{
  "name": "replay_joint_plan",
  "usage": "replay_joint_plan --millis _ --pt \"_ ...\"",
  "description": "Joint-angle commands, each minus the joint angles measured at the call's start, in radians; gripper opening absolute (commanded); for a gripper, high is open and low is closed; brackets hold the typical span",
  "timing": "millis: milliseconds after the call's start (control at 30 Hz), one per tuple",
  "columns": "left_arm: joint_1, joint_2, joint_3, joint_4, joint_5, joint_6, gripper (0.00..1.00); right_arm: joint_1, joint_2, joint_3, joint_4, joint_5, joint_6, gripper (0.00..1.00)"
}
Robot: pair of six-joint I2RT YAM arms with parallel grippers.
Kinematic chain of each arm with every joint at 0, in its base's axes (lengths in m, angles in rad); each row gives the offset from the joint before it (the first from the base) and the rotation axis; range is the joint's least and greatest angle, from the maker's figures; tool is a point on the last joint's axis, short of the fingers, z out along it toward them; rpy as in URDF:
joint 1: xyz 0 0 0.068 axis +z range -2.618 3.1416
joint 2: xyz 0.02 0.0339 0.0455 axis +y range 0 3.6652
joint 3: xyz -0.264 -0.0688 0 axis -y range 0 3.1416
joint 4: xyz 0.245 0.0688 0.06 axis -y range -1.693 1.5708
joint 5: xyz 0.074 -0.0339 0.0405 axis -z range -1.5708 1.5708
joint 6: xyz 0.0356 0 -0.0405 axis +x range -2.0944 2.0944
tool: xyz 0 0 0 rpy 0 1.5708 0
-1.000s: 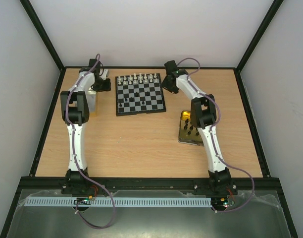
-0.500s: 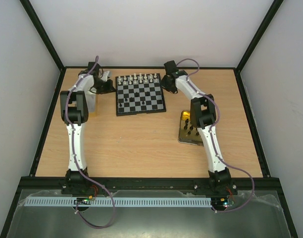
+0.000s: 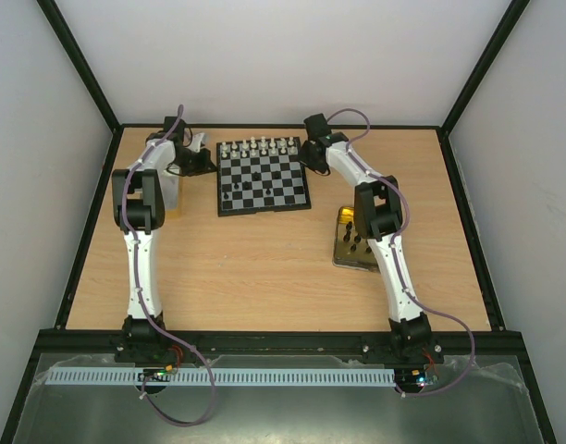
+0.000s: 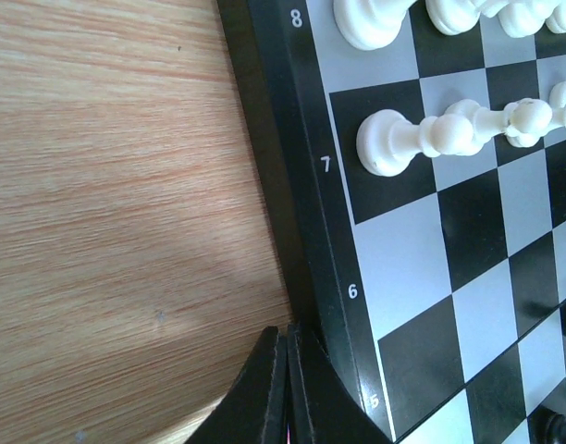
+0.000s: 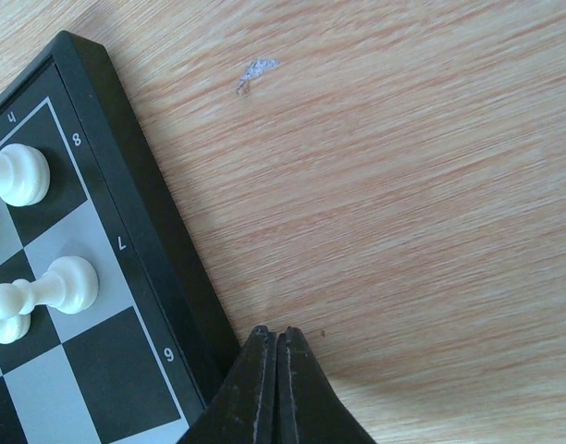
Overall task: Set up the chess pieces on the board
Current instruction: Move the chessboard to the center of the board.
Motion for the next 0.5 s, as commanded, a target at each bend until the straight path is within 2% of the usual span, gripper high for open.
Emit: replay_joint_plan --millis 0,233,467 --pt "-0.064 0.027 -0.055 -0.105 0.006 0.003 0.02 0.057 0.024 -0.038 -0.069 -0.038 -0.031 0.02" --pt "-0.092 -0.017 -0.087 -0.102 0.000 0.008 0.02 0.087 -0.007 -0.057 -0.082 -0.030 -0.048 0.02" --pt "-0.110 -0.064 -0.128 -0.103 -0.011 0.016 0.02 0.113 -0.076 -0.170 -0.057 -0.017 -0.062 0.02"
